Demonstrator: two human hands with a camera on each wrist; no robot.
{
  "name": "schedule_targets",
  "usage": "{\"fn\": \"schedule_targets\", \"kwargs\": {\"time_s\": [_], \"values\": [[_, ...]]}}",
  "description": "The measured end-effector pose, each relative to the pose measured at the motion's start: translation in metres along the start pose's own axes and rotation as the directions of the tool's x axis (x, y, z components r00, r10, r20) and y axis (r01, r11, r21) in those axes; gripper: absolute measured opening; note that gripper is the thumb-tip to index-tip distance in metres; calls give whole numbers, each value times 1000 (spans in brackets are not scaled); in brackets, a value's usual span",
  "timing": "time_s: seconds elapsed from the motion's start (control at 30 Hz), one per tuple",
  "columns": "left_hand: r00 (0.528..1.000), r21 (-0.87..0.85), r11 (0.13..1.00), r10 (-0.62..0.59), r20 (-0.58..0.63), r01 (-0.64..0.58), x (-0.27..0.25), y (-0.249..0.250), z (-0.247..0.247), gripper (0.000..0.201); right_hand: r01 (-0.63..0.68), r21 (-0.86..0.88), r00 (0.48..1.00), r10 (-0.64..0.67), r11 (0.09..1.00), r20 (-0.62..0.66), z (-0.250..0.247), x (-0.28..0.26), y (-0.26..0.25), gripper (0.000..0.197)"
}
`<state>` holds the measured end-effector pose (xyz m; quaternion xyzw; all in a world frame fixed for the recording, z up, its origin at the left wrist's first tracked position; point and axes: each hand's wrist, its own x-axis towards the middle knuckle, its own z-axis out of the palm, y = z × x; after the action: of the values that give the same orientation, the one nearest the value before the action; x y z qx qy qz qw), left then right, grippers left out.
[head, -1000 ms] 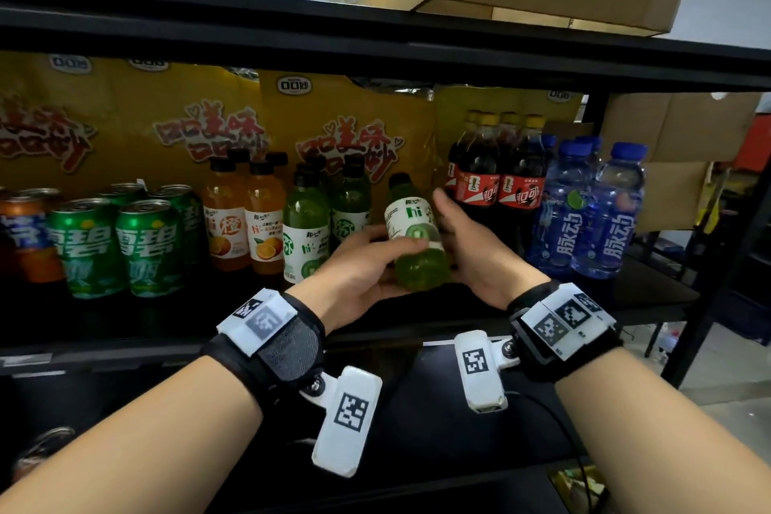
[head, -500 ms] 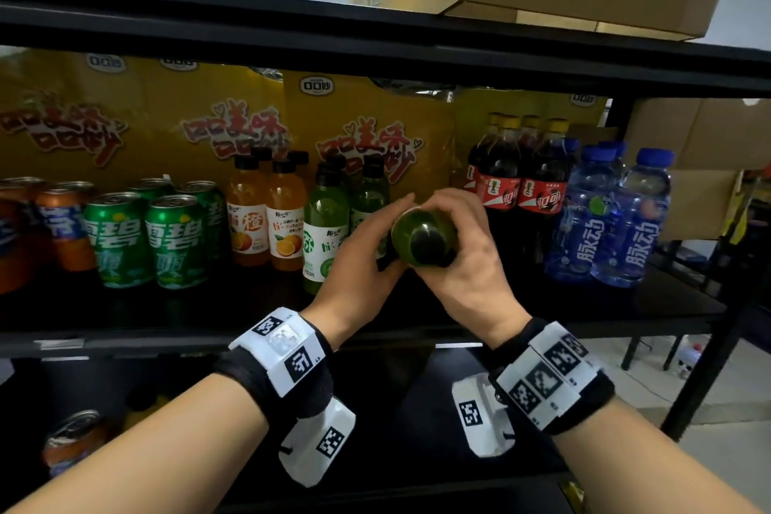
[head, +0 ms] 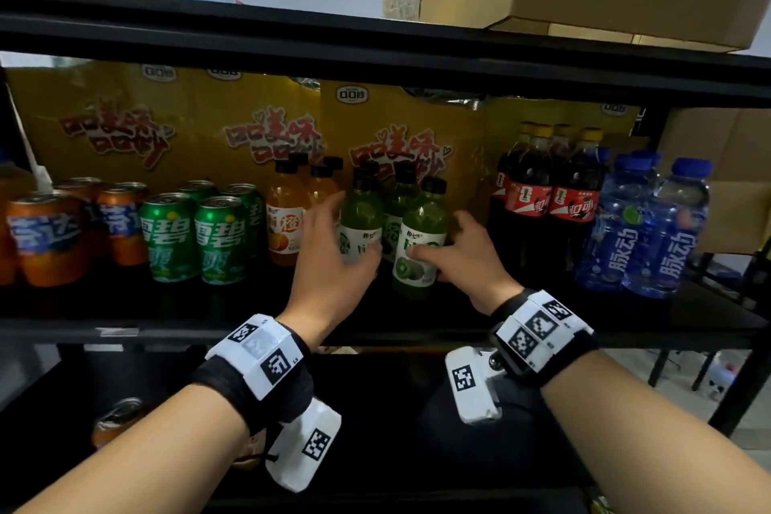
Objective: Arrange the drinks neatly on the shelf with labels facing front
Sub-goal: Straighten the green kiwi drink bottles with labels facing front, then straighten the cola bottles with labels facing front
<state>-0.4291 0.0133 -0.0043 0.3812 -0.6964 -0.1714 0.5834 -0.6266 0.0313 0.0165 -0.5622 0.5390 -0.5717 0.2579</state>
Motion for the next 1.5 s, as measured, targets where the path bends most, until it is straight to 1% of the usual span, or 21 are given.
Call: {"fn": "schedule_targets", "kwargs": {"time_s": [0.07,0.17,0.23,0.33,0.43,0.5,0.57,0.63,0.7,0.77,0.8,0.87,0.93,1.0,1.1,1.17,1.27,1.33,1.4,1.43,1.5], "values": [[995,-26,998,-54,88,56,0,-6,-1,80,-20,5,1000,20,1000,17,5,2,3,53],[987,-116,988,-91,130,106,2,-15,0,70,-12,17,999,11,1000,49,13,3,6,50],[973,-146,972,-157,172,182,4,-18,-1,64,-34,37,998,33,999,46,20,2,8,48],[945,-172,948,-226,236,269,7,-22,-1,62,-164,133,986,159,977,52,35,2,12,46],[932,-189,938,-231,278,289,8,-24,0,61,-245,175,969,241,954,45,48,3,12,39],[927,-196,933,-239,289,301,9,-25,-1,61,-252,176,968,249,951,42,53,3,12,39],[925,-192,933,-241,293,304,11,-27,-1,61,-239,128,971,236,963,39,54,2,12,43],[929,-164,945,-227,292,283,10,-27,-2,63,-206,-12,977,207,978,43,50,1,14,54],[944,-116,963,-208,256,243,7,-27,-6,72,-170,-131,982,179,977,64,42,-2,15,62],[969,-45,985,-152,192,164,1,-26,-11,83,-124,-210,986,144,970,83,33,-6,16,62],[981,1,993,-114,157,115,-3,-24,-13,84,-103,-264,988,129,959,81,28,-8,16,61],[996,117,993,-6,93,-5,-9,-19,-17,79,-64,-411,994,94,909,54,19,-12,16,59],[990,196,973,108,86,-123,-13,-12,-21,71,-46,-571,996,80,820,35,9,-18,16,61],[978,220,956,171,116,-193,-17,-7,-22,64,-36,-672,996,79,740,33,-2,-24,17,62],[961,264,934,191,199,-240,-25,2,-20,55,-24,-748,996,77,664,37,-20,-30,15,60],[937,289,915,197,288,-281,-29,8,-14,51,-27,-777,996,81,629,31,-33,-34,11,56],[878,284,912,144,457,-298,-29,18,-2,46,-18,-826,997,73,563,28,-50,-40,7,52],[835,309,900,99,541,-307,-27,24,9,48,-6,-865,997,72,502,34,-61,-45,6,50],[803,344,880,67,592,-327,-25,30,24,51,1,-889,997,70,457,37,-74,-49,6,49],[795,358,873,54,604,-331,-24,33,31,52,8,-898,997,62,439,39,-81,-51,6,48],[793,387,858,37,608,-337,-22,39,48,53,32,-911,998,36,412,51,-96,-54,9,48]]}}
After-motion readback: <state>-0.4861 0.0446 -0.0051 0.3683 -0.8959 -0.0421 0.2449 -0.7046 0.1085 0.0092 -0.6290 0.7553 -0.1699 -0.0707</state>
